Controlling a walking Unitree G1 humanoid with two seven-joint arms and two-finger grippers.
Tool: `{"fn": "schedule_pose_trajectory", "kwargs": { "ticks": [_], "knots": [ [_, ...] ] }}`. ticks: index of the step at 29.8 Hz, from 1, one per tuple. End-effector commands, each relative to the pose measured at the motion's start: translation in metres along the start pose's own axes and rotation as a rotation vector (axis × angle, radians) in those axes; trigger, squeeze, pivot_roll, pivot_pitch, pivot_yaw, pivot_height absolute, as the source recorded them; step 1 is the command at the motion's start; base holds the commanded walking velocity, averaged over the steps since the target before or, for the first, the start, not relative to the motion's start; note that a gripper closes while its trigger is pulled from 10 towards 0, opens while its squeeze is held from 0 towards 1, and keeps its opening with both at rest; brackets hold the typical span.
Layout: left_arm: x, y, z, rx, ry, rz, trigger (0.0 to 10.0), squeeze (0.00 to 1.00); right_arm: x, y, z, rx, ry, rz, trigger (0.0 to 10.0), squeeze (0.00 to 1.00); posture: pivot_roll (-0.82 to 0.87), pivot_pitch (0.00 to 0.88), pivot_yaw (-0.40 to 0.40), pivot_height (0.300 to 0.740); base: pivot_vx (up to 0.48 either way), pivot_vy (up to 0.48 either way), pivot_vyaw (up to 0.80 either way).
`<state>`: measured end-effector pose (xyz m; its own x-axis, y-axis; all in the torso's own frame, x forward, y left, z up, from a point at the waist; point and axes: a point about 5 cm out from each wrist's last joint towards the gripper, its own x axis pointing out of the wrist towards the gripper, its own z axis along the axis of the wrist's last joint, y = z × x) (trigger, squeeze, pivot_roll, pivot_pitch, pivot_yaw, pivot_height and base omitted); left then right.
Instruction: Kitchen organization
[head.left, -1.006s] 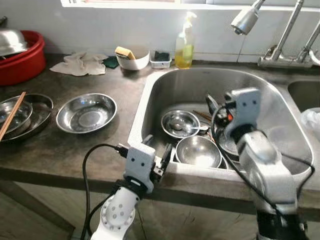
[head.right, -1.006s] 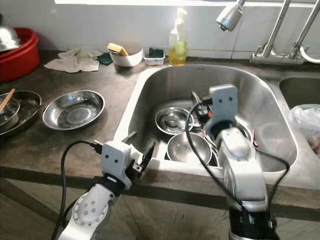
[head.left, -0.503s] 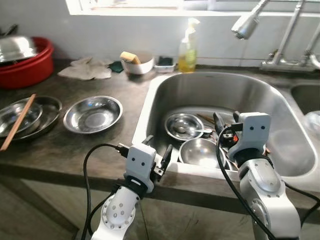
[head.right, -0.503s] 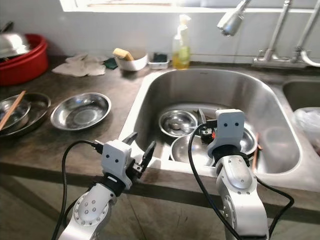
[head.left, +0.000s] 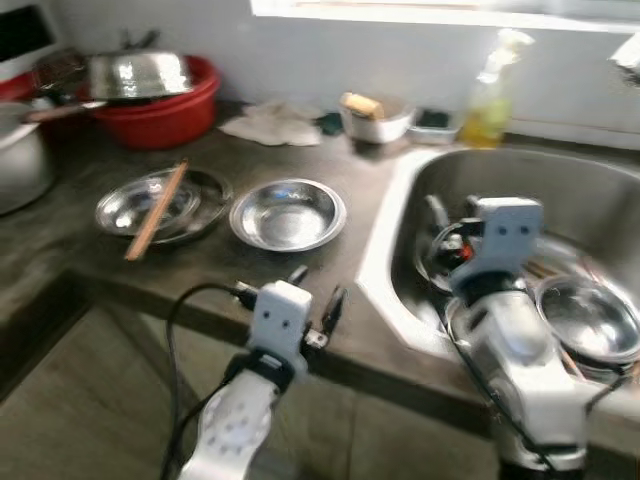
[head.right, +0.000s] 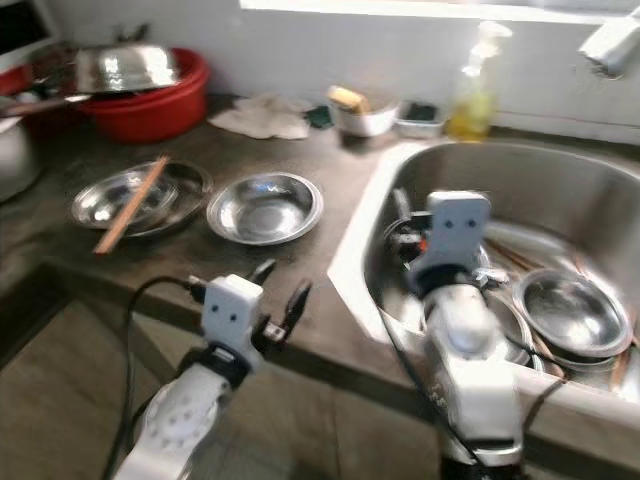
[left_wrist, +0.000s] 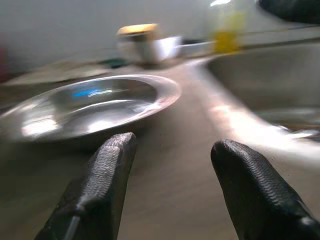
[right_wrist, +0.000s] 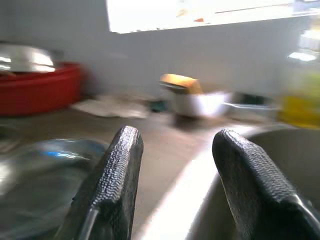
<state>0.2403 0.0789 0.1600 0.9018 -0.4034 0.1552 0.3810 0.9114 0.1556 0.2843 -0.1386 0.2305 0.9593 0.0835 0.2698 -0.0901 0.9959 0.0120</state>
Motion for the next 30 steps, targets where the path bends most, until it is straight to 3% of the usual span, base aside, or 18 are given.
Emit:
{"fn": "schedule_pose_trajectory", "kwargs": {
  "ticks": [1, 7, 12, 15, 17, 22, 30],
  "knots": [
    [0.000, -0.007, 0.002, -0.021, -0.008, -0.019, 10.0, 0.00, 0.006, -0.010, 0.004, 0.010, 0.003, -0.049, 10.0, 0.00, 0.10, 0.086, 0.011, 0.740, 0.000, 0.000, 0.00],
    [0.000, -0.007, 0.001, -0.012, -0.003, -0.012, 10.0, 0.00, 0.012, -0.014, 0.003, 0.020, 0.020, -0.055, 10.0, 0.00, 0.10, 0.091, 0.009, 0.740, 0.000, 0.000, 0.00],
    [-0.002, -0.010, -0.003, -0.012, 0.023, -0.028, 10.0, 0.00, 0.026, -0.014, -0.013, 0.009, 0.174, 0.014, 10.0, 0.00, 0.10, 0.101, 0.004, 0.740, 0.000, 0.000, 0.00],
    [-0.006, -0.013, -0.011, -0.016, 0.067, -0.053, 10.0, 0.00, 0.034, -0.014, -0.009, 0.017, 0.164, 0.028, 10.0, 0.00, 0.10, 0.101, 0.001, 0.740, 0.000, 0.000, 0.00],
    [-0.009, -0.013, -0.017, 0.023, 0.093, -0.052, 10.0, 0.00, 0.039, -0.011, -0.003, 0.008, 0.144, 0.057, 10.0, 0.00, 0.10, 0.103, -0.001, 0.740, 0.000, 0.000, 0.00],
    [-0.011, -0.012, -0.016, 0.052, 0.085, -0.038, 10.0, 0.00, 0.044, -0.005, 0.009, 0.005, 0.088, 0.097, 10.0, 0.00, 0.10, 0.103, -0.009, 0.740, 0.000, 0.000, 0.25],
    [-0.007, -0.009, -0.014, 0.050, 0.078, -0.012, 10.0, 0.00, 0.046, 0.003, 0.008, 0.027, 0.098, 0.122, 10.0, 0.00, 0.10, 0.099, -0.004, 0.740, 0.000, -0.398, 0.45]
  ]
}}
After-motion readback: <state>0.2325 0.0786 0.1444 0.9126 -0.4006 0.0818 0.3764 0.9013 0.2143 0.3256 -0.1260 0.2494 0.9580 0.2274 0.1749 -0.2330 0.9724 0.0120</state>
